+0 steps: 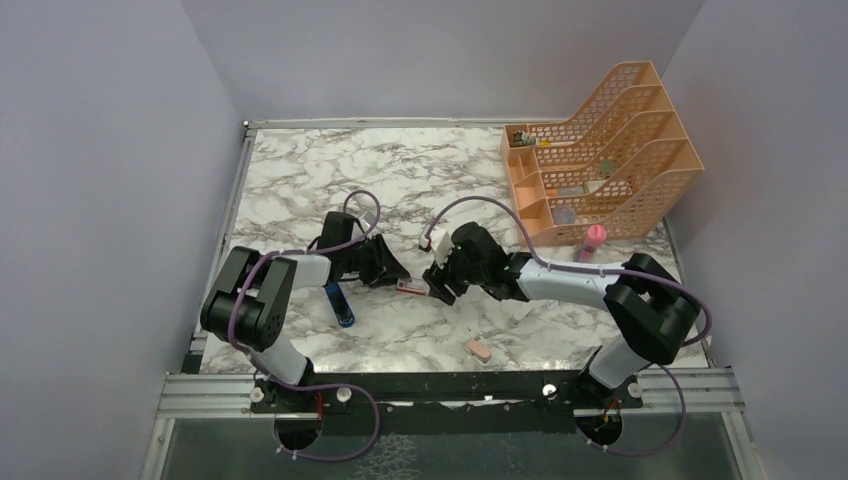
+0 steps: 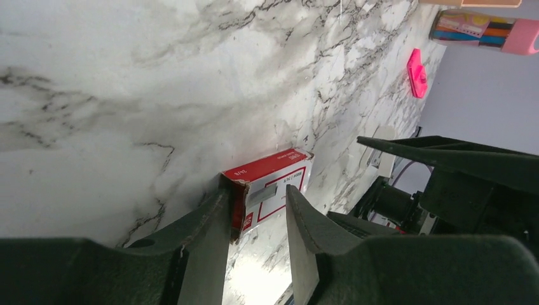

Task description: Load the staples into the stapler

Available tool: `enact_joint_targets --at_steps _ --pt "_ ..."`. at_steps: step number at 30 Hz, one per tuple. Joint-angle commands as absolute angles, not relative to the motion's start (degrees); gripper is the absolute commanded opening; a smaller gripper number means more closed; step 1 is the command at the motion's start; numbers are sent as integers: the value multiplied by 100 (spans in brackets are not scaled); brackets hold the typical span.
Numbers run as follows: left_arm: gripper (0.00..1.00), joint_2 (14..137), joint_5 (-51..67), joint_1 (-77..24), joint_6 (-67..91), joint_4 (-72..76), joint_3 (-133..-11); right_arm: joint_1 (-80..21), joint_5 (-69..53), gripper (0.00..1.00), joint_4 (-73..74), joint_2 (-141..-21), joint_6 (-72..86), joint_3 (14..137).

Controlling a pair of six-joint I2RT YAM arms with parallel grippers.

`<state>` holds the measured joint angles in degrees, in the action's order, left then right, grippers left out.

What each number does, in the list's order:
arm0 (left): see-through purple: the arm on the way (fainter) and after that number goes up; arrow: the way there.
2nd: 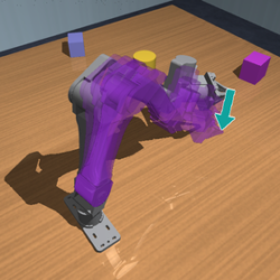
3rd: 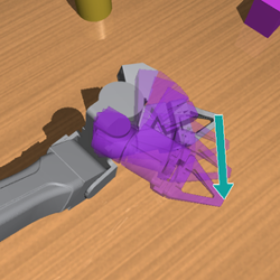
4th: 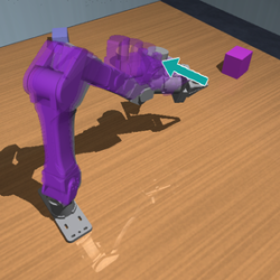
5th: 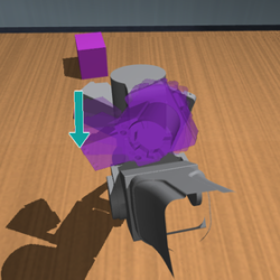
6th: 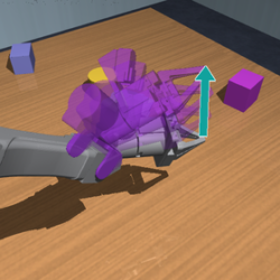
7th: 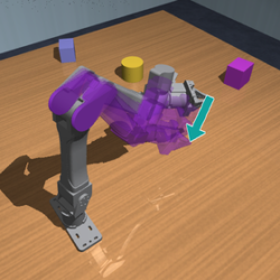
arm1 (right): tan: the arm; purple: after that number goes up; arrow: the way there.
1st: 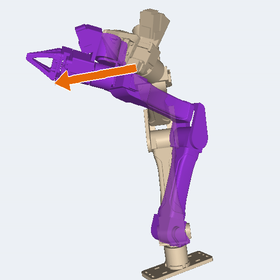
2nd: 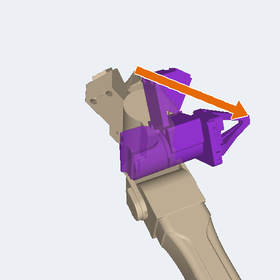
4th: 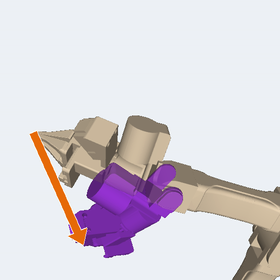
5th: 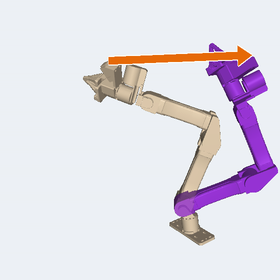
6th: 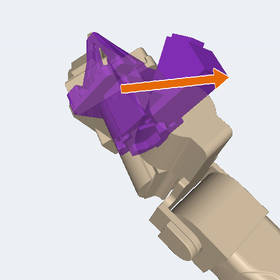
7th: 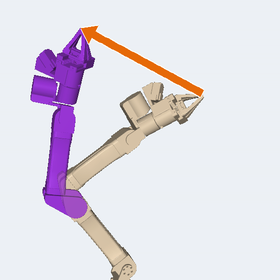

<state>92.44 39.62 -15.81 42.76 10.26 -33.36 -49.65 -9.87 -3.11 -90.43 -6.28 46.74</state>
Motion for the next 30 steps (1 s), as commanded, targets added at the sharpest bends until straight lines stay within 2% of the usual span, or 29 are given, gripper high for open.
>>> enact_joint_targets --at_steps 1,8,16,26,30 --pt "36 9466 4036 -1555 4123 979 -3645 -4923 -1633 65 -472 -9257 -1654 4748" --pt "31 9715 4178 -1553 4083 991 -3849 -4902 -1927 69 -241 -9729 -2083 4997" --pt "31 9693 4200 -1556 4070 1006 -3785 -4904 -1782 67 -532 -10064 -1936 5020" --pt "29 9522 4179 -1539 3984 870 -3772 -4896 -1416 46 -682 -10064 -1770 4952" --pt "26 9527 4202 -1505 3989 899 -3764 -4902 -1285 42 -711 -10063 -1763 4953"
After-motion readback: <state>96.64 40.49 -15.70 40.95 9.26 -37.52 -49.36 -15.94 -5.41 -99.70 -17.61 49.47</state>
